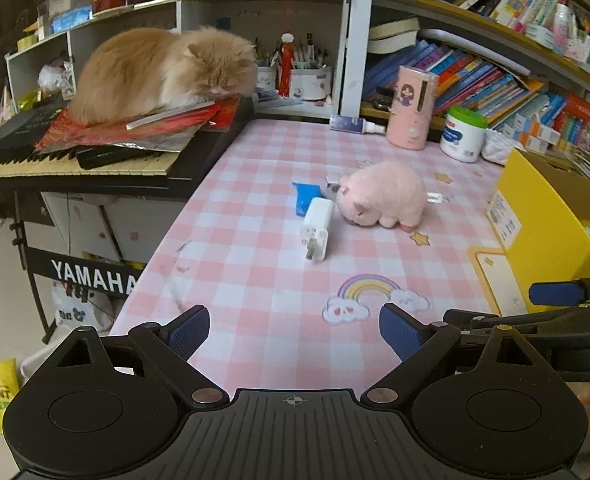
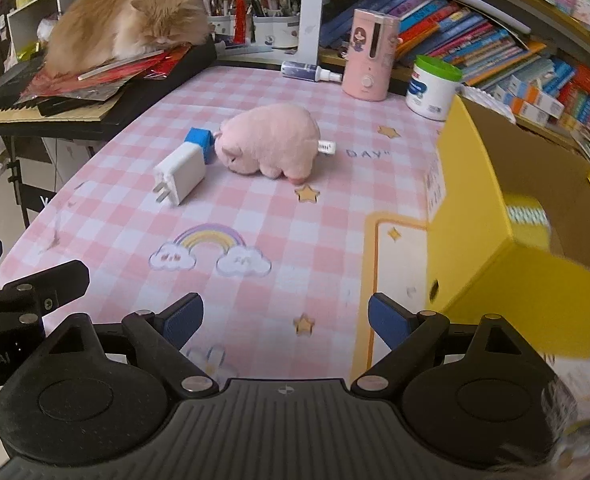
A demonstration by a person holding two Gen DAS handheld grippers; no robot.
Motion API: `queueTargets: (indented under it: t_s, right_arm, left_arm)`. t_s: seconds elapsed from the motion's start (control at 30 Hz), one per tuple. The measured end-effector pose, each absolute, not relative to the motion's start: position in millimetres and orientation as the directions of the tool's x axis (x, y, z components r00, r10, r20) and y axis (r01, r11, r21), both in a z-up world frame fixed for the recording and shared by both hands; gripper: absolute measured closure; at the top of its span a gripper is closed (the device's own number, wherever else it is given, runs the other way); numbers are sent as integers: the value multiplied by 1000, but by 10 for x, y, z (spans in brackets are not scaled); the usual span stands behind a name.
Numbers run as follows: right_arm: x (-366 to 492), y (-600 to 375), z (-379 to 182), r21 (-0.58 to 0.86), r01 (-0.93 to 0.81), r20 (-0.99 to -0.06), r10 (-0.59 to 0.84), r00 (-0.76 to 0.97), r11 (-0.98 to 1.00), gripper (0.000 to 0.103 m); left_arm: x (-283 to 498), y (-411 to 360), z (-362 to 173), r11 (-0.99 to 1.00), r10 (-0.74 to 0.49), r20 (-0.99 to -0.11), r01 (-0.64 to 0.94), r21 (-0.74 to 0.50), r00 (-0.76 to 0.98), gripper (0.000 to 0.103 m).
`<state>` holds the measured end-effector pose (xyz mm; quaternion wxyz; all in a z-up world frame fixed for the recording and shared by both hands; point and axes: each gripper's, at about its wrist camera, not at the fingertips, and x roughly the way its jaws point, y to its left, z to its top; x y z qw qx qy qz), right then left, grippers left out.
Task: Organize objects
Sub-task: 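Reach both grippers toward the pink plush pig and white charger, then grasp the pink plush pig with the right gripper while the left gripper grasps the white charger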
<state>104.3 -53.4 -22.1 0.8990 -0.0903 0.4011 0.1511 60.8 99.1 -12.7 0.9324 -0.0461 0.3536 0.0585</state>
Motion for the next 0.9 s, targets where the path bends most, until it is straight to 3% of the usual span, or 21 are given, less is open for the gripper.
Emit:
queueTargets:
  t_s: [0.43, 0.9]
  right_arm:
    - [1897, -525, -176, -9, -344, -725, 231, 649, 939, 13]
    - [2720, -323, -151, 49, -373, -718, 292, 632, 927, 4]
  left_arm:
    - [1330, 953, -190, 991, 88, -674, -134, -16, 734, 19]
    - [2128, 951, -471, 997, 57, -743, -70, 14, 667, 58]
